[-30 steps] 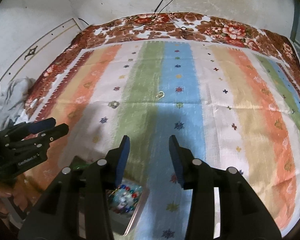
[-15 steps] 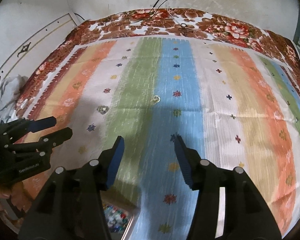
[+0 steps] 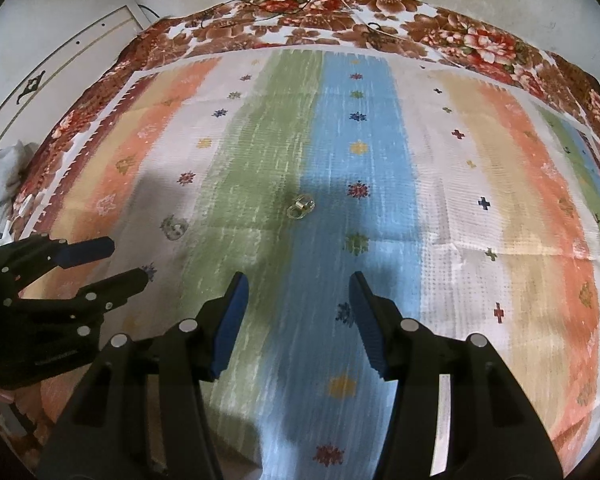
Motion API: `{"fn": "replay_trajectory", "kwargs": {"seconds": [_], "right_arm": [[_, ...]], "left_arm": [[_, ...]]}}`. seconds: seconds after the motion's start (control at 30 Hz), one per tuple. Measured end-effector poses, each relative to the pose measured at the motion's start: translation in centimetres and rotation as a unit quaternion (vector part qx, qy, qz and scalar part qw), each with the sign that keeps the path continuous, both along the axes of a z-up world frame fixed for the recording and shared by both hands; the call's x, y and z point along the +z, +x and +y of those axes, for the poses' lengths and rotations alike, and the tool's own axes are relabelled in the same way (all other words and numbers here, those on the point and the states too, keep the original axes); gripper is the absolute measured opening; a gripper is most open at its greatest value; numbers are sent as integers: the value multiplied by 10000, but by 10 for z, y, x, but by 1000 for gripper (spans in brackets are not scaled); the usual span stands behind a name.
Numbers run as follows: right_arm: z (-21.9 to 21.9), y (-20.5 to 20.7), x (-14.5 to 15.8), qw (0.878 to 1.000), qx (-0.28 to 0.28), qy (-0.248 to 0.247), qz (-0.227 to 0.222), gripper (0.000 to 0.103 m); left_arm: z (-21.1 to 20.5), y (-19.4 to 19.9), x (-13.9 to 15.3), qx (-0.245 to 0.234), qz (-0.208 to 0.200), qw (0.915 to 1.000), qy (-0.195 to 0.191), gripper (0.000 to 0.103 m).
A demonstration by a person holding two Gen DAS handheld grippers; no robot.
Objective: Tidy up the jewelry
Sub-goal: 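Move left gripper to small gold ring while right gripper approaches another gold ring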
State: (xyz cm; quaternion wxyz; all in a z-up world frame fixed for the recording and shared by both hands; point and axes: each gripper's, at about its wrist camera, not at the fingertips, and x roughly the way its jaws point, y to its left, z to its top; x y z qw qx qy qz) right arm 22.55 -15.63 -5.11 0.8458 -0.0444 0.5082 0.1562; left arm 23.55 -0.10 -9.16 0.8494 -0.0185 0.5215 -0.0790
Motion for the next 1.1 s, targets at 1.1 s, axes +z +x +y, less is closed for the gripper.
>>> {"fn": "replay_trajectory", "kwargs": {"seconds": [1.1], "right_arm": [[29,74,-58,9986,203,-355,337,53]], "left_arm": [[14,53,-49,-33,399,9992,7,54]]}}
